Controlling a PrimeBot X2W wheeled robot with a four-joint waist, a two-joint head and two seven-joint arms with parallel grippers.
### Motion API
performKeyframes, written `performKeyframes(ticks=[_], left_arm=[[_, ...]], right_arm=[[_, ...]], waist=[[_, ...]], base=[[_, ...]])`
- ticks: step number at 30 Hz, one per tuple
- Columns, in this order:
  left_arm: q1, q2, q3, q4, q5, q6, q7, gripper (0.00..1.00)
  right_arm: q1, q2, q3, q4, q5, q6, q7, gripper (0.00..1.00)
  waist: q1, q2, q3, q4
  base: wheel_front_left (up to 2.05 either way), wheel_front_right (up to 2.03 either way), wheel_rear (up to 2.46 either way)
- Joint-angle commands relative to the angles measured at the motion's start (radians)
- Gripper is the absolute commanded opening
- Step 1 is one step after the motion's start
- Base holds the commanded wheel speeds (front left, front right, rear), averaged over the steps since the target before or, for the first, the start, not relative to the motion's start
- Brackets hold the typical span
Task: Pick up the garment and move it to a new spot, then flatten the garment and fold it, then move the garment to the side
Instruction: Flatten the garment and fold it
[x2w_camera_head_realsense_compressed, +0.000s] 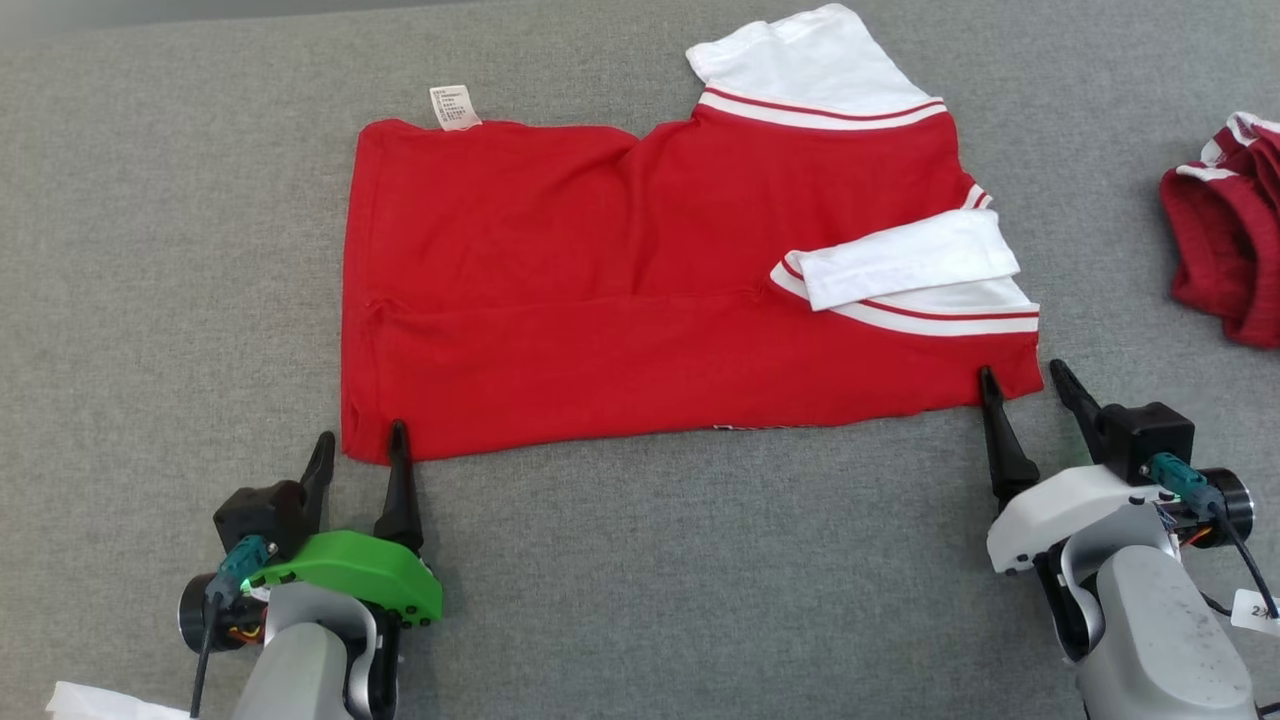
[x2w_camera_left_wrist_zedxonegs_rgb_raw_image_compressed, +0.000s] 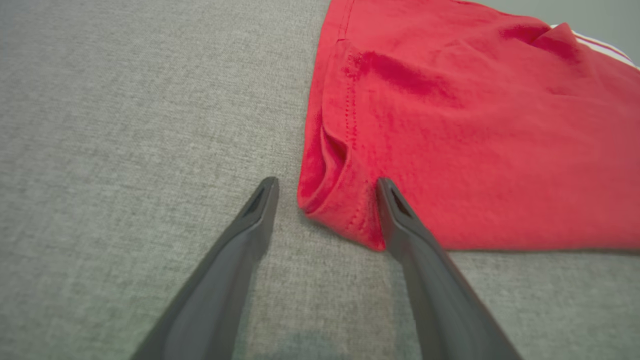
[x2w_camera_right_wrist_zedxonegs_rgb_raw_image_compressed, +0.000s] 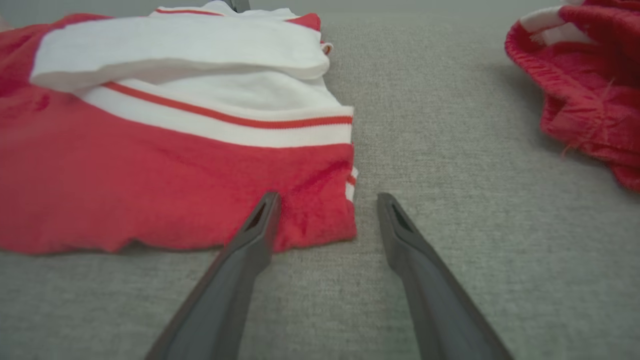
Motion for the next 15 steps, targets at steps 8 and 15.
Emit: performKeyframes(ticks=[8,15], left_arm=[[-0.020,0.000,-0.071,0.207,-0.034,-0.010,0.018,0.00],[-0.053,-0.002,-0.103,0.246,-0.079,-0.035,0.020,0.00]], right_arm=[[-0.033,0.009,0.036,0.140,0.006,-0.001,0.004,0.00],[-0.047,0.006,0.035,0.102,0.086,-0.001,-0.001,0.00]], waist=[[0.0000,-0.0001,-0.004,0.008],[0.0000,-0.0001,-0.022,0.015]], base=[[0.00,0.00,0.00],[0.00,0.00,0.00]])
